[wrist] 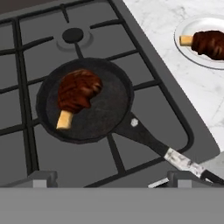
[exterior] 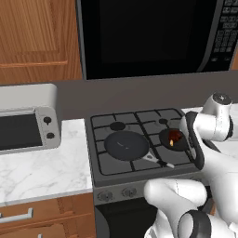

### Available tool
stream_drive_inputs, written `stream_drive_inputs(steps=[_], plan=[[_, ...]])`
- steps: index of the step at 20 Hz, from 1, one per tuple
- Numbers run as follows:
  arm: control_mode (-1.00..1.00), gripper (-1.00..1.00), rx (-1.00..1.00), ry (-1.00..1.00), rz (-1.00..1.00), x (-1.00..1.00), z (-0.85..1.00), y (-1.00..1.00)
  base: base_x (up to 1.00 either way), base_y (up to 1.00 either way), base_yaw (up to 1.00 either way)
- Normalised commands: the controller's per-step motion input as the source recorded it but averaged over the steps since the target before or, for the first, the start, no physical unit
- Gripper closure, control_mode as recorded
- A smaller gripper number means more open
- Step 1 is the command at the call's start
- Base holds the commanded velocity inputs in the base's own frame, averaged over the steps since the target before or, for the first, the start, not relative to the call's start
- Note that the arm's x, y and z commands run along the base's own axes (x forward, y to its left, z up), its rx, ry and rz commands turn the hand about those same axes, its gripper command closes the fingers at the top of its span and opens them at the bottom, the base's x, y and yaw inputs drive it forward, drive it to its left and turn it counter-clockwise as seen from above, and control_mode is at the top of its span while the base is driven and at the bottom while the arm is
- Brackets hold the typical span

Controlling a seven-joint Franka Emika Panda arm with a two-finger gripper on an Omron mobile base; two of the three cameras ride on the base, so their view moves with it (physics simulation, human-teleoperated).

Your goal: Place one of the steaks on the plate and the other in the bowl. Then place the bowl in the fridge.

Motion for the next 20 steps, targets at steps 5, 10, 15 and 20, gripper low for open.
stream_drive_inputs(steps=[5,10,15,20], plan=[[-1.0,-1.0,-0.04,0.07,0.0,0.03,0.07,0.39,0.0,0.0,0.0],[-1.0,-1.0,-0.01,0.02,0.0,0.12,0.0,0.15,0.0,0.0,0.0],[-1.0,-1.0,0.0,0.0,0.0,0.21,0.0,0.0,0.0,0.0,0.0],[-1.0,-1.0,0.0,0.01,0.0,0.4,-0.08,0.07,0.0,0.0,0.0]])
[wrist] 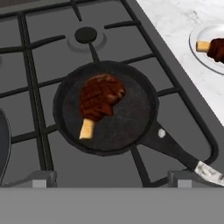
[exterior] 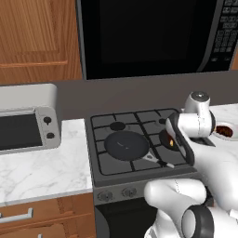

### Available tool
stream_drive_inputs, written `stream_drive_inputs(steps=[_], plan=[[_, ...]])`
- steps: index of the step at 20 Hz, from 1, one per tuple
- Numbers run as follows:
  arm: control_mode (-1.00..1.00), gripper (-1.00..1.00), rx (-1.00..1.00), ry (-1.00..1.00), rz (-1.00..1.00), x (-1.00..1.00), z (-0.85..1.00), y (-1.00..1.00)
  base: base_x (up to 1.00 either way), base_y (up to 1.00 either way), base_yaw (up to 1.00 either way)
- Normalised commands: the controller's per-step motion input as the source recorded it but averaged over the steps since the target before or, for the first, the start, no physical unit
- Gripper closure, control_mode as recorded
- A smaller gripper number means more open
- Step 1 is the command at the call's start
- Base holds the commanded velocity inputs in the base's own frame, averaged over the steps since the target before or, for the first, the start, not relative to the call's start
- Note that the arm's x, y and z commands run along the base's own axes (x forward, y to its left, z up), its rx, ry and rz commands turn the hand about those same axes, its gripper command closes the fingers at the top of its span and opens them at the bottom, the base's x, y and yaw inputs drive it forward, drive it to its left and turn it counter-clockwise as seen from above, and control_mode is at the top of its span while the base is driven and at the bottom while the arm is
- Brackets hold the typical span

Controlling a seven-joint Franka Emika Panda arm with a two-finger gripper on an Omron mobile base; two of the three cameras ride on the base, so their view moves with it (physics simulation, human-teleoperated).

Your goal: Place one of the steaks on the plate and the other in the bowl. Then place the bowl in the fridge.

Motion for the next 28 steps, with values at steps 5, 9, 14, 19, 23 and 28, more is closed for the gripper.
stream_drive_inputs(steps=[5,9,14,19,23,28], plan=[[-1.0,-1.0,0.03,0.03,0.0,0.32,-0.19,0.01,0.0,0.0,0.0],[-1.0,-1.0,0.01,0.0,0.0,0.22,-0.19,0.0,0.0,0.0,0.0],[-1.0,-1.0,0.0,0.0,0.0,0.28,-0.15,0.0,0.0,0.0,0.0],[-1.0,-1.0,0.0,0.01,0.0,0.32,-0.3,0.0,0.0,0.0,0.0],[-1.0,-1.0,0.01,0.0,0.0,0.22,-0.24,0.0,0.0,0.0,0.0],[-1.0,-1.0,0.04,0.0,0.0,0.08,-0.24,-0.03,0.0,0.0,0.0]])
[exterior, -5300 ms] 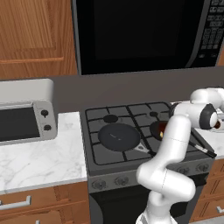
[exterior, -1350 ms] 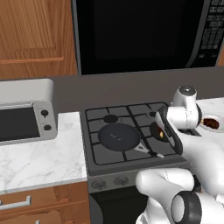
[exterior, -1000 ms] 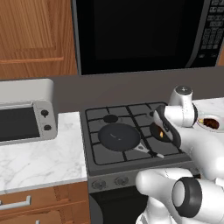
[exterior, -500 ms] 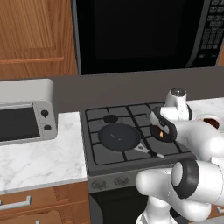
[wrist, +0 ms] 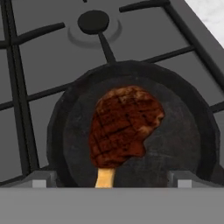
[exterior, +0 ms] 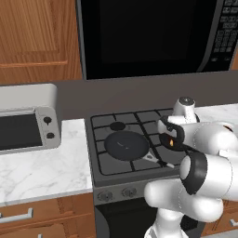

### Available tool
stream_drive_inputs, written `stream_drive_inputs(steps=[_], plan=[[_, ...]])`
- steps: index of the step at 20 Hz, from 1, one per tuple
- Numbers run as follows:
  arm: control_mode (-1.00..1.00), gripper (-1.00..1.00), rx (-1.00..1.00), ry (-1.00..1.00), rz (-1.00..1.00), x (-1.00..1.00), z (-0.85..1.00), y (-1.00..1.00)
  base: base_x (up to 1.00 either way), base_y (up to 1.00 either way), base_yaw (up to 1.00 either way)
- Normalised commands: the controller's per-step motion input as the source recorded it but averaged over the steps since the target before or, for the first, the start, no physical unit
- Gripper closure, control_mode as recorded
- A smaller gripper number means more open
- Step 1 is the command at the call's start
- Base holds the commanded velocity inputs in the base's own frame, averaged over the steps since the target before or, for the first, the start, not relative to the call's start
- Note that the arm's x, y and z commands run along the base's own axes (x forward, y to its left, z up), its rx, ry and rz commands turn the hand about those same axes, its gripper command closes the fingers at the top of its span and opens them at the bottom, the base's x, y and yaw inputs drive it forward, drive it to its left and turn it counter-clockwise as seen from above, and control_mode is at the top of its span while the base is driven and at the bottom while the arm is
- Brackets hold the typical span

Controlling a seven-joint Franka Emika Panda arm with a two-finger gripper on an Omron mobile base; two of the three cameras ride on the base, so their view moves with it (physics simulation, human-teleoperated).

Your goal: Place one of the steaks on the plate and the other in the bowl. Then place the bowl in the fridge.

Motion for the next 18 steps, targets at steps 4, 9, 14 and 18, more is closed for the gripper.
stream_drive_inputs(steps=[4,9,14,18], plan=[[-1.0,-1.0,0.02,0.0,0.0,0.05,-0.36,-0.04,0.0,0.0,0.0],[-1.0,-1.0,0.0,0.0,0.0,0.12,-0.32,-0.02,0.0,0.0,0.0],[-1.0,-1.0,0.0,-0.03,0.0,0.3,-0.18,-0.04,0.0,0.0,0.0],[-1.0,-1.0,0.0,-0.08,0.0,0.24,-0.28,-0.2,0.0,0.0,0.0]])
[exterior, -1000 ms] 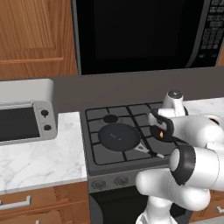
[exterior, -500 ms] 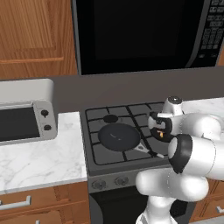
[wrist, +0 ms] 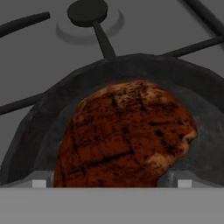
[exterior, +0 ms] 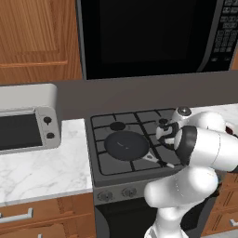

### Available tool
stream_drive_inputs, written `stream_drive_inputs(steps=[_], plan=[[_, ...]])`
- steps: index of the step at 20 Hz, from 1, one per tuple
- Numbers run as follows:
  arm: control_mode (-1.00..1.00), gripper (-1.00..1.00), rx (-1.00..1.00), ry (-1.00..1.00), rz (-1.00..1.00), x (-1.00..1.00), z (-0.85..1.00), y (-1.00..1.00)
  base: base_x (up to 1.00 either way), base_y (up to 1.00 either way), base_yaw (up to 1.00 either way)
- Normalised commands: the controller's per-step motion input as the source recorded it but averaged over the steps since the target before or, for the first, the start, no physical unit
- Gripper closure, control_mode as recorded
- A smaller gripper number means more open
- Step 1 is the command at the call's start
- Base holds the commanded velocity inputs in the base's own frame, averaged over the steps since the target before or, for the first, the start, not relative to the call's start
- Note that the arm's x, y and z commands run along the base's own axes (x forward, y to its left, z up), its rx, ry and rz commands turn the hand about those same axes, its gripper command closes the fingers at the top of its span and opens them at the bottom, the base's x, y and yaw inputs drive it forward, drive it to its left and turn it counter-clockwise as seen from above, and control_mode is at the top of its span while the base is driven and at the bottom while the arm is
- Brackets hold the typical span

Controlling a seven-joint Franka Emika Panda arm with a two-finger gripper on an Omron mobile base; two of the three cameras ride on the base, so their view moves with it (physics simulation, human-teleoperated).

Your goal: Place one of the steaks on the plate and the other in the bowl. Then place the bowl in the fridge.

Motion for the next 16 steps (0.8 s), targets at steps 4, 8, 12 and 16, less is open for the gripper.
stream_drive_inputs(steps=[4,8,12,16], plan=[[-1.0,-1.0,0.0,-0.02,-0.01,0.2,-0.35,-0.31,0.0,0.0,0.0],[-1.0,1.0,0.0,0.0,-0.01,0.2,-0.34,-0.07,0.0,0.0,0.0],[-1.0,1.0,0.04,0.0,0.0,-0.06,-0.03,0.0,0.0,0.0,0.0],[-1.0,1.0,0.05,-0.03,0.0,-0.38,0.07,0.0,0.0,0.0,0.0]])
